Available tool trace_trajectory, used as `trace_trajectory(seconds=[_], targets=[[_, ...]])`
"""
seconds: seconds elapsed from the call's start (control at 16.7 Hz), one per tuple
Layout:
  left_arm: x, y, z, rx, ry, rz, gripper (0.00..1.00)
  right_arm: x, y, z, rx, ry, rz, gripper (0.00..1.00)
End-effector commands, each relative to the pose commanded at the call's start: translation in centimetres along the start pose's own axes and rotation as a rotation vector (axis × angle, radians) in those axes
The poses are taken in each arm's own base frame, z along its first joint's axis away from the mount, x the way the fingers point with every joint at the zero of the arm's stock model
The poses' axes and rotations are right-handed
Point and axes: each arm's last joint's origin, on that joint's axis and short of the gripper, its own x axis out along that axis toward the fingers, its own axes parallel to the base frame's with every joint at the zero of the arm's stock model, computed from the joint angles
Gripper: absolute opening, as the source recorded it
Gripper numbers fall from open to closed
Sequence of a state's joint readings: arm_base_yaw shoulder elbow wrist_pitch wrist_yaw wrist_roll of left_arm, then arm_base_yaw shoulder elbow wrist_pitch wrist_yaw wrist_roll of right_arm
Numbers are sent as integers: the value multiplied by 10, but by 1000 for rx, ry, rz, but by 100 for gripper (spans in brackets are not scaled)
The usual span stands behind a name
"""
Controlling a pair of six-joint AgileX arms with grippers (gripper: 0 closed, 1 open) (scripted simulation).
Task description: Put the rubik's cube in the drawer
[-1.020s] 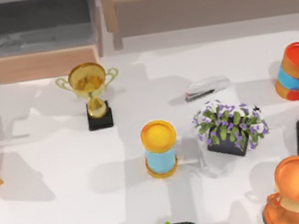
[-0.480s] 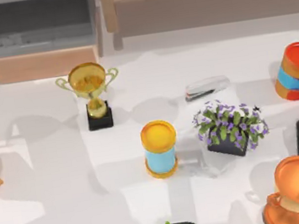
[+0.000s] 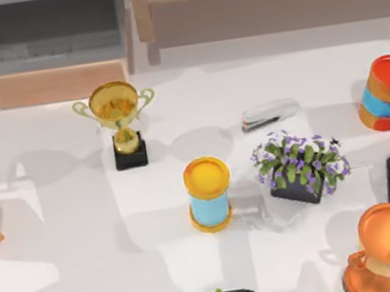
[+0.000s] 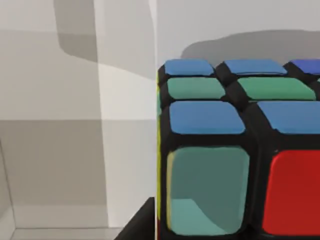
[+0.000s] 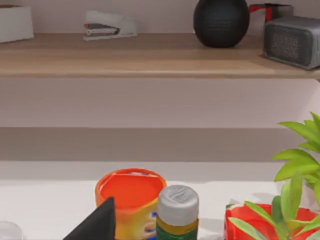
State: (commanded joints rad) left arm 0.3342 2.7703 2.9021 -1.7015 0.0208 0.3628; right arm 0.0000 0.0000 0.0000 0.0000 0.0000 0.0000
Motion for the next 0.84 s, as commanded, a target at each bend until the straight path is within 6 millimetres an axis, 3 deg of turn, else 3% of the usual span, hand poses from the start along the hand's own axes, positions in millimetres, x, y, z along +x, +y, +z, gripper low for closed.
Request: trace_trajectory(seconds=[0.48,0.84], targets=[[0,0,0,0,0,0,98,0,0,0,0,0,0,100],[0,0,0,0,0,0,100,0,0,0,0,0,0,100]])
